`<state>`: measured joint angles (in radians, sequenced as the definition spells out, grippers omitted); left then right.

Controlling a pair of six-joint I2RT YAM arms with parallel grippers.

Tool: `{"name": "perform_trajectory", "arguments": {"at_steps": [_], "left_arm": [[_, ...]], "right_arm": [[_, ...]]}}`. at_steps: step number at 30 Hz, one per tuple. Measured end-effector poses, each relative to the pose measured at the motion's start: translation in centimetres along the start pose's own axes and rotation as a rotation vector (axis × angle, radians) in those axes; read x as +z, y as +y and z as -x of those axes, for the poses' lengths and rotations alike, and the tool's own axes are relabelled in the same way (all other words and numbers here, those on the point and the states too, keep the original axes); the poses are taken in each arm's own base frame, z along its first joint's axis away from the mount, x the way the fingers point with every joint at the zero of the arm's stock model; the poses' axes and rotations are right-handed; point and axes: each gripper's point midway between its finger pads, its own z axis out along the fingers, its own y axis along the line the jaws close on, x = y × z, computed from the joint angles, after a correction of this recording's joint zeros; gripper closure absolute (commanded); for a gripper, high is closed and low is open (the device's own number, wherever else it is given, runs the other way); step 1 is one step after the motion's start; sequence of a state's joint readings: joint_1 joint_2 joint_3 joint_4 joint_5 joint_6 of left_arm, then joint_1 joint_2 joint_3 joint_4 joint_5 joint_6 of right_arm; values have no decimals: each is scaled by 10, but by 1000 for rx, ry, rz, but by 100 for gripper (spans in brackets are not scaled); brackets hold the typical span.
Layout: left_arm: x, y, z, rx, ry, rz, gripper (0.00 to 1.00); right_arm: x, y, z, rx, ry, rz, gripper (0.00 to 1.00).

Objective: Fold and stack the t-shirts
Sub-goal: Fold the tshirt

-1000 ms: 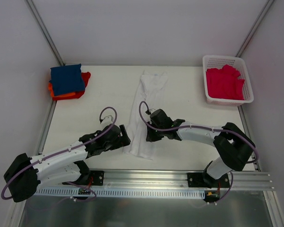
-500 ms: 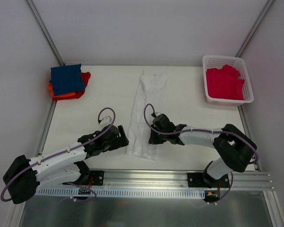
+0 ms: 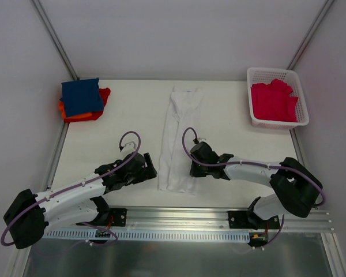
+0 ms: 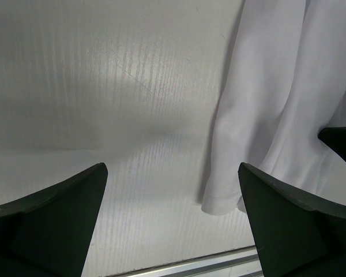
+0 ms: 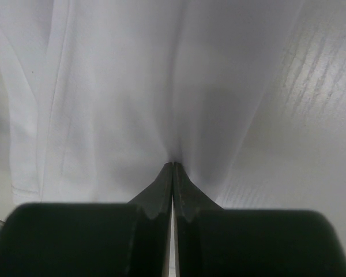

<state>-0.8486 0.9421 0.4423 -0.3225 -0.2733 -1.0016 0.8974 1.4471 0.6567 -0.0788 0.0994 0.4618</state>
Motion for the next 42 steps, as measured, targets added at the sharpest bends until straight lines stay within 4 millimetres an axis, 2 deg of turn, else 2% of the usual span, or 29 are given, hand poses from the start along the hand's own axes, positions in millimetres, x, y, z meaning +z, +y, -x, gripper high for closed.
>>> {"name": "perform_trajectory", "arguments": {"at_steps": [21, 31, 42], "left_arm": [[0, 3, 0, -4, -2, 1, 1], [1, 7, -1, -3, 1, 12, 1], [3, 10, -4, 18, 14, 27, 1]], "right_arm": [[0, -6, 0, 47, -11, -35, 100], [-9, -26, -2, 54, -38, -111, 100], [-14, -28, -3, 7, -8, -134, 96]]}}
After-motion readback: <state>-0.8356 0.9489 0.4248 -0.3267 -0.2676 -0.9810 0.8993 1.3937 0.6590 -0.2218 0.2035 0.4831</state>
